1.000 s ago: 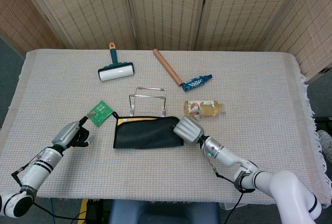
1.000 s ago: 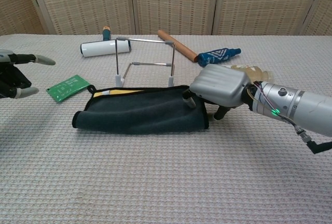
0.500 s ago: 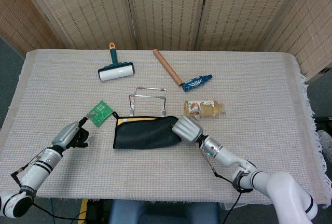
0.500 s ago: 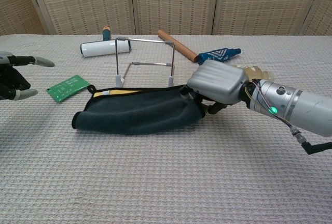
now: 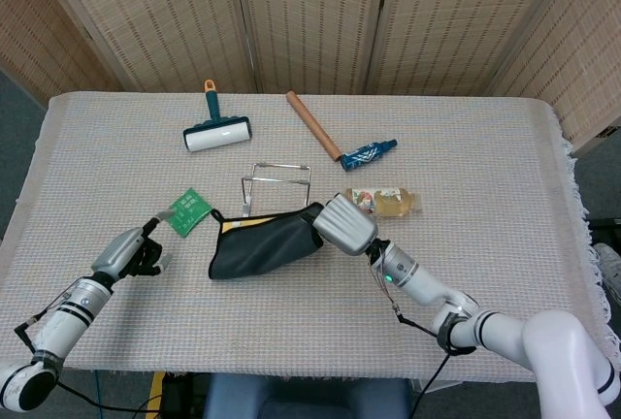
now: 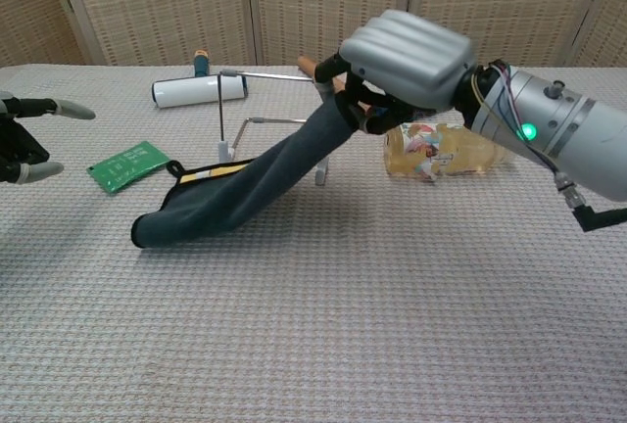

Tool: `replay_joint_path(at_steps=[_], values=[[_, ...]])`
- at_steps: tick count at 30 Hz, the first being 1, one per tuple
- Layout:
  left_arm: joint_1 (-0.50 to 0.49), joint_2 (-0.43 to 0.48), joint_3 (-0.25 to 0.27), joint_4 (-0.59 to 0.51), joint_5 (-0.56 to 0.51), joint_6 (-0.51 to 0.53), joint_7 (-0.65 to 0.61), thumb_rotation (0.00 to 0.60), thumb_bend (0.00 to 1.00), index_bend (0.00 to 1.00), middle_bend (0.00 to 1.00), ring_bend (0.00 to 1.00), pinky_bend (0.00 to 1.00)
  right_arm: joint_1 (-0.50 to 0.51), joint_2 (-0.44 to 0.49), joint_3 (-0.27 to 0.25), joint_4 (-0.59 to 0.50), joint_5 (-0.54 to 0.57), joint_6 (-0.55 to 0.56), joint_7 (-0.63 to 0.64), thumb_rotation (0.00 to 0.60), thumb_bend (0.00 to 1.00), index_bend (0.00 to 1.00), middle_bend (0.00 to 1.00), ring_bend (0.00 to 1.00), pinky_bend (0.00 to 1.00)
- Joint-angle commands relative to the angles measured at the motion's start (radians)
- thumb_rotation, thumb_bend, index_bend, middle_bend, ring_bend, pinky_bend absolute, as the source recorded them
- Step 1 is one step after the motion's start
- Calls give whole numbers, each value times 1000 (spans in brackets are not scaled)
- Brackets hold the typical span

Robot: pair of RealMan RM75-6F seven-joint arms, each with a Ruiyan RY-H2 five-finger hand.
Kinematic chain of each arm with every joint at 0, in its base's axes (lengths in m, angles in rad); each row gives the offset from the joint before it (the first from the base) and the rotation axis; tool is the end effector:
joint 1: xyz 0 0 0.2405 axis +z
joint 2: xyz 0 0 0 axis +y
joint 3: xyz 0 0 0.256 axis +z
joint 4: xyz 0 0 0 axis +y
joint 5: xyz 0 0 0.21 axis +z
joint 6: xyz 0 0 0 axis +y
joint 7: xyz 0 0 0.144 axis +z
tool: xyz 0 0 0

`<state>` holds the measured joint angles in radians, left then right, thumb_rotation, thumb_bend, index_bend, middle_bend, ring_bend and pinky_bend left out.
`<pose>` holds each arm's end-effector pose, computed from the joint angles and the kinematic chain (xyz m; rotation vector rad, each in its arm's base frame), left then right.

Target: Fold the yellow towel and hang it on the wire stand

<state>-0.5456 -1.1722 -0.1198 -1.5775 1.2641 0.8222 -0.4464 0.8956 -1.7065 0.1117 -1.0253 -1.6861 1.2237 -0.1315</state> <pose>-0.2517 0.3127 0.0805 -1.5492 -1.5881 -0.9979 -0.0912 -0.3687 -0.0216 2.0228 -0.1664 1.2562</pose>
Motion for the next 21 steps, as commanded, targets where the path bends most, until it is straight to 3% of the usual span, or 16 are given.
replay_joint_path(at_steps=[1, 10, 21], values=[[3, 1, 2, -5, 4, 6, 3, 600, 478, 0, 868, 793, 841, 21, 87, 75, -144, 23, 27, -74, 600, 648, 635, 909, 1000, 1000], [13, 0, 13, -11, 22, 15, -4, 600, 478, 0, 867, 793, 841, 24, 225, 191, -445, 126, -1, -282, 600, 649, 643, 910, 1000, 1000], [21, 8, 24, -11, 47, 19, -26, 600, 478, 0, 867, 793, 841, 42, 244, 239, -520, 251, -58, -464, 600, 651, 673, 921, 1000, 1000]])
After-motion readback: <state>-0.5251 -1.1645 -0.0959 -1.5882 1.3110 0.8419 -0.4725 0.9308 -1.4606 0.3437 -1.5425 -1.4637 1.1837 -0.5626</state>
